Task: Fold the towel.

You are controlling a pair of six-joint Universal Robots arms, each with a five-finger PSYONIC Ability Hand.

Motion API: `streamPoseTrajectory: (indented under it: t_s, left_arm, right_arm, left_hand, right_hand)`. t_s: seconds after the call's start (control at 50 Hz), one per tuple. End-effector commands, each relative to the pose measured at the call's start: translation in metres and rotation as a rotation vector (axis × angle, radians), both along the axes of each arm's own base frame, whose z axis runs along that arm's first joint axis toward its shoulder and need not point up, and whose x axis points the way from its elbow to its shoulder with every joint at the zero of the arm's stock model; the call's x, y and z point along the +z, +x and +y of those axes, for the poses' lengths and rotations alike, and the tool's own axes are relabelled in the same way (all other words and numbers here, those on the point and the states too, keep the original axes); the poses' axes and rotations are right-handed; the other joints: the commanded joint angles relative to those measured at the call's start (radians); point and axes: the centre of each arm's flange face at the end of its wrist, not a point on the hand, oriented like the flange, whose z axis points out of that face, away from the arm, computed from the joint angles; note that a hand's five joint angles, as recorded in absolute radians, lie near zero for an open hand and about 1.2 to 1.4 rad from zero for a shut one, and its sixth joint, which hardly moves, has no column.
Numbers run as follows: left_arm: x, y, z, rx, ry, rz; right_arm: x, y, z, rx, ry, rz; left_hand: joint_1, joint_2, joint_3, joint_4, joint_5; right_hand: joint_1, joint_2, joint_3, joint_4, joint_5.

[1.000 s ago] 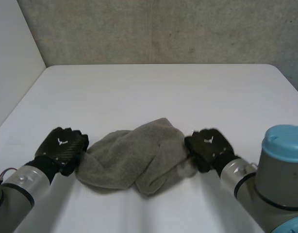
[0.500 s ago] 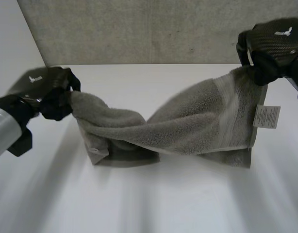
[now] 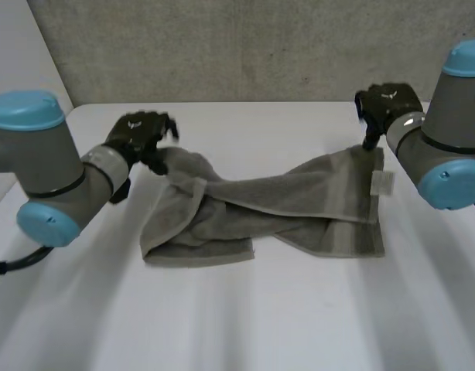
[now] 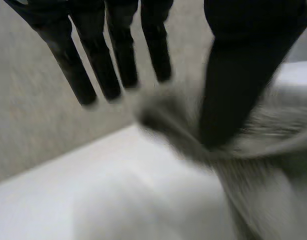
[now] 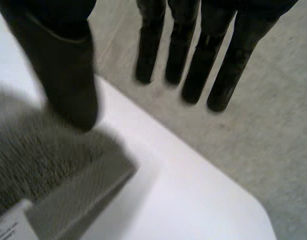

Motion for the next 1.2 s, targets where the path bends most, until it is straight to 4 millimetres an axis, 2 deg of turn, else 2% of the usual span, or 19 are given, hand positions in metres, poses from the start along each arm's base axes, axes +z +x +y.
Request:
streamPoseTrajectory:
  t_s: [0.02,0.06,0.08,0.12,0.18,0.22,0.24,0.28,0.3,0.4,0.44,0.5,0.56,0.62,0.66,0.74,0.84,1.02,1.2]
  left_arm:
    - [0.007,-0.008,0.002,-0.009,-0.029,0.005]
    - [0.004,-0.004,0.012,-0.009,-0.004,-0.004]
    - [0.004,-0.004,0.012,-0.009,-0.004,-0.004]
    - [0.004,-0.001,0.017,-0.006,0.005,-0.009]
    - [0.004,0.004,0.031,-0.005,0.020,-0.016]
    - [0.008,0.009,0.043,-0.006,0.027,-0.018]
    - [0.008,0.009,0.043,-0.006,0.027,-0.018]
    - [0.009,0.011,0.049,-0.006,0.032,-0.020]
    - [0.010,0.013,0.054,-0.005,0.037,-0.020]
    - [0.007,0.011,0.071,-0.024,0.060,-0.026]
    - [0.001,0.001,0.082,-0.057,0.072,-0.035]
    - [-0.001,-0.003,0.085,-0.059,0.072,-0.039]
    - [-0.011,-0.009,0.085,-0.038,0.075,-0.053]
    - [-0.023,-0.017,0.085,-0.019,0.077,-0.066]
    - [-0.028,-0.023,0.086,-0.015,0.071,-0.071]
    - [-0.047,-0.032,0.079,0.002,0.074,-0.087]
    - [-0.058,-0.037,0.072,0.002,0.067,-0.109]
    - [-0.067,-0.044,0.063,0.003,0.054,-0.115]
    - [-0.061,-0.046,0.047,0.088,-0.034,-0.113]
  right_arm:
    - [0.002,0.006,0.013,0.017,0.017,-0.016]
    - [0.003,0.000,0.031,0.018,0.052,-0.001]
    - [0.003,0.000,0.031,0.018,0.053,-0.001]
    - [0.004,-0.008,0.050,0.028,0.071,0.016]
    - [0.003,-0.011,0.058,0.029,0.078,0.017]
    - [0.001,-0.016,0.074,0.041,0.079,0.021]
    - [0.001,-0.016,0.074,0.041,0.079,0.021]
    - [-0.004,-0.019,0.092,0.070,0.084,0.043]
    - [-0.004,-0.019,0.092,0.070,0.084,0.043]
    - [-0.020,-0.021,0.109,0.120,0.094,0.098]
    - [-0.033,-0.021,0.113,0.132,0.108,0.120]
    - [-0.038,-0.020,0.114,0.134,0.114,0.122]
    - [-0.059,-0.017,0.109,0.135,0.131,0.110]
    - [-0.066,-0.015,0.106,0.135,0.133,0.103]
    - [-0.078,-0.013,0.100,0.131,0.135,0.080]
    - [-0.088,-0.010,0.093,0.128,0.139,0.060]
    - [-0.099,-0.007,0.086,0.124,0.147,0.039]
    - [-0.113,0.007,0.080,0.142,0.164,0.010]
    - [-0.128,0.020,0.069,0.149,0.155,0.007]
  left_hand:
    - [-0.377,-0.390,-0.402,-0.396,-0.393]
    - [-0.377,-0.390,-0.402,-0.396,-0.393]
    - [-0.377,-0.390,-0.402,-0.396,-0.393]
    - [-0.377,-0.390,-0.402,-0.396,-0.393]
    - [-0.377,-0.390,-0.402,-0.396,-0.393]
    - [-0.365,-0.379,-0.391,-0.384,-0.382]
    - [-0.365,-0.379,-0.390,-0.384,-0.382]
    - [-0.353,-0.367,-0.379,-0.373,-0.370]
    - [-0.327,-0.341,-0.353,-0.347,-0.344]
    - [-0.209,-0.223,-0.235,-0.229,-0.226]
    - [-0.104,-0.118,-0.130,-0.123,-0.121]
    - [-0.098,-0.112,-0.123,-0.117,-0.114]
    - [-0.101,-0.114,-0.126,-0.120,-0.117]
    - [-0.110,-0.123,-0.135,-0.129,-0.126]
    - [-0.115,-0.129,-0.141,-0.135,-0.132]
    - [-0.115,-0.129,-0.141,-0.135,-0.132]
    - [-0.113,-0.126,-0.138,-0.132,-0.129]
    - [-0.101,-0.114,-0.126,-0.120,-0.117]
    - [0.105,0.091,0.079,0.085,0.088]
  right_hand:
    - [-0.415,-0.402,-0.423,-0.448,-0.415]
    - [-0.415,-0.402,-0.423,-0.448,-0.415]
    - [-0.415,-0.402,-0.423,-0.448,-0.415]
    - [-0.415,-0.402,-0.423,-0.448,-0.415]
    - [-0.415,-0.402,-0.423,-0.448,-0.415]
    - [-0.415,-0.402,-0.423,-0.448,-0.415]
    - [-0.415,-0.402,-0.423,-0.448,-0.415]
    - [-0.415,-0.402,-0.423,-0.448,-0.415]
    - [-0.415,-0.402,-0.423,-0.448,-0.415]
    - [-0.284,-0.271,-0.293,-0.317,-0.285]
    - [-0.214,-0.201,-0.222,-0.247,-0.214]
    - [-0.211,-0.198,-0.219,-0.244,-0.211]
    - [-0.211,-0.198,-0.219,-0.244,-0.211]
    - [-0.211,-0.198,-0.219,-0.244,-0.211]
    - [-0.211,-0.198,-0.219,-0.244,-0.211]
    - [-0.211,-0.198,-0.219,-0.244,-0.211]
    - [-0.199,-0.186,-0.207,-0.232,-0.200]
    - [-0.196,-0.183,-0.205,-0.229,-0.197]
    - [-0.088,-0.075,-0.096,-0.121,-0.088]
